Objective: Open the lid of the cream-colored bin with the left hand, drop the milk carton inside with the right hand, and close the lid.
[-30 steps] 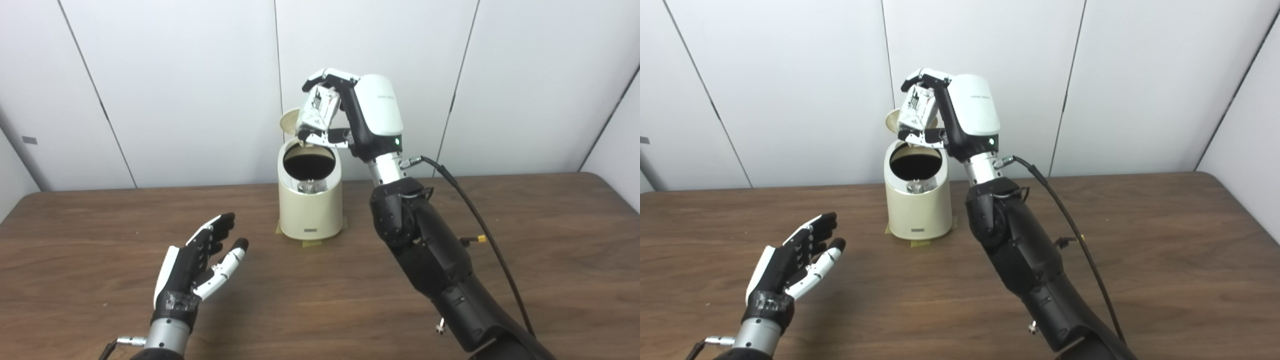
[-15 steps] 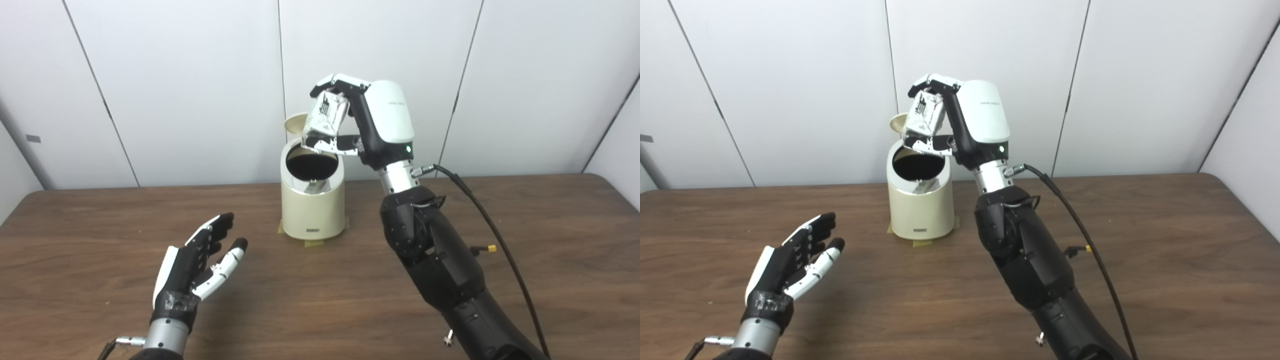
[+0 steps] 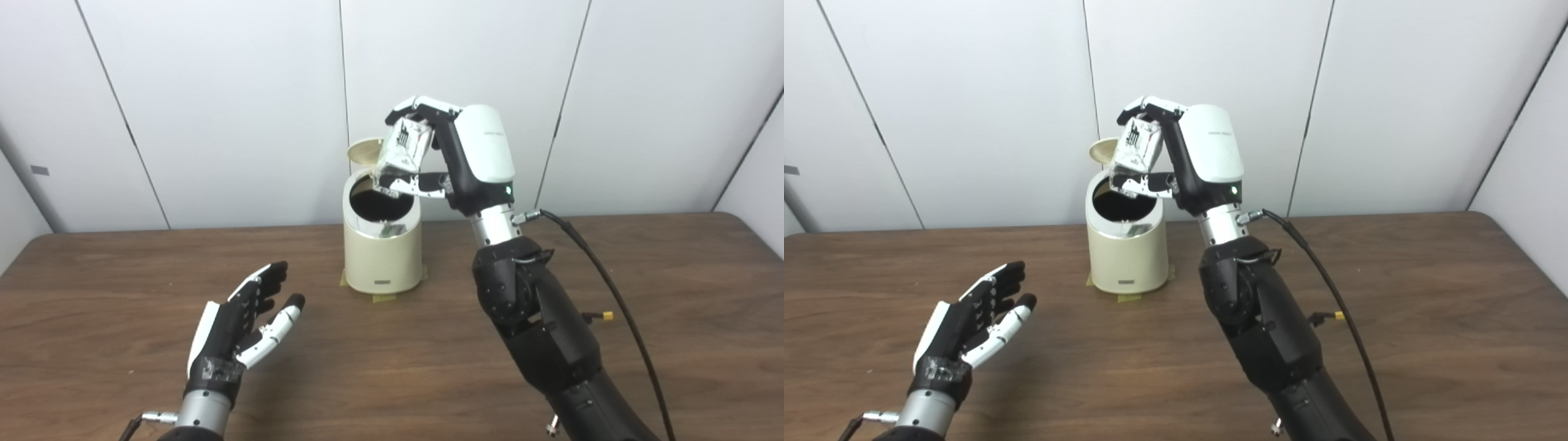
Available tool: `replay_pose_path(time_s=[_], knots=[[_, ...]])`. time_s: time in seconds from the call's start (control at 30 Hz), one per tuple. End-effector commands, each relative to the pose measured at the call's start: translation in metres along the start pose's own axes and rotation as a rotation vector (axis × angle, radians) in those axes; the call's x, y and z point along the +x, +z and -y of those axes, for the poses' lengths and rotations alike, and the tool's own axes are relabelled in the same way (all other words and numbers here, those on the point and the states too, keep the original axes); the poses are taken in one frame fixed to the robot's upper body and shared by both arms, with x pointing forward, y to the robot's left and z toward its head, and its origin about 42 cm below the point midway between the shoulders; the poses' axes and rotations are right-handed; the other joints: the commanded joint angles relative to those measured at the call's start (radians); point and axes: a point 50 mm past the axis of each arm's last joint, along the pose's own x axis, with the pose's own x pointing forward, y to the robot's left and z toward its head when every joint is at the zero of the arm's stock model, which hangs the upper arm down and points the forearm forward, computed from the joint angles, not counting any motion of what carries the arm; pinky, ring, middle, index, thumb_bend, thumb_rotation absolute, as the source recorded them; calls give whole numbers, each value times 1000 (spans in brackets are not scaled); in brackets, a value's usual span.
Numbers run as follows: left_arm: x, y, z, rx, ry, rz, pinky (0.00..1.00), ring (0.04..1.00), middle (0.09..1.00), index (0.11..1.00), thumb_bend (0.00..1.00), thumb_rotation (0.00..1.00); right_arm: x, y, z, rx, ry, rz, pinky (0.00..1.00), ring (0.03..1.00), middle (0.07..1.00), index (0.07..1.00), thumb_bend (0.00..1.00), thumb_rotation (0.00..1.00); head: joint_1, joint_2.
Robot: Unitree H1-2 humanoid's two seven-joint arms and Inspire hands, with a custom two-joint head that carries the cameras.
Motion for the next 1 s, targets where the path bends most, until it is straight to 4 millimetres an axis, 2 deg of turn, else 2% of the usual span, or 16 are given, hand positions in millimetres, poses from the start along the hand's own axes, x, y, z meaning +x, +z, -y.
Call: replay_pose_path(time_s=[0.0, 0.57, 0.8, 0.97], knots=[[8, 16, -2, 10, 4, 77, 893, 896, 879, 854, 506, 364, 22, 12, 14, 11, -82, 56, 292, 399, 514, 561, 488, 0, -2, 2], [6, 14, -2, 22, 6, 70, 897, 895, 874, 852, 511, 373, 27, 3, -22, -3, -19, 17, 291, 402, 522, 553, 489, 0, 1, 4], [5, 12, 1, -4, 2, 67, 914, 906, 882, 859, 501, 328, 33, -3, -34, -14, -2, -1, 293, 380, 503, 563, 487, 0, 7, 4], [5, 13, 1, 18, 6, 71, 899, 897, 876, 855, 505, 367, 36, -7, -41, -20, 10, -24, 295, 383, 505, 561, 488, 0, 13, 4]])
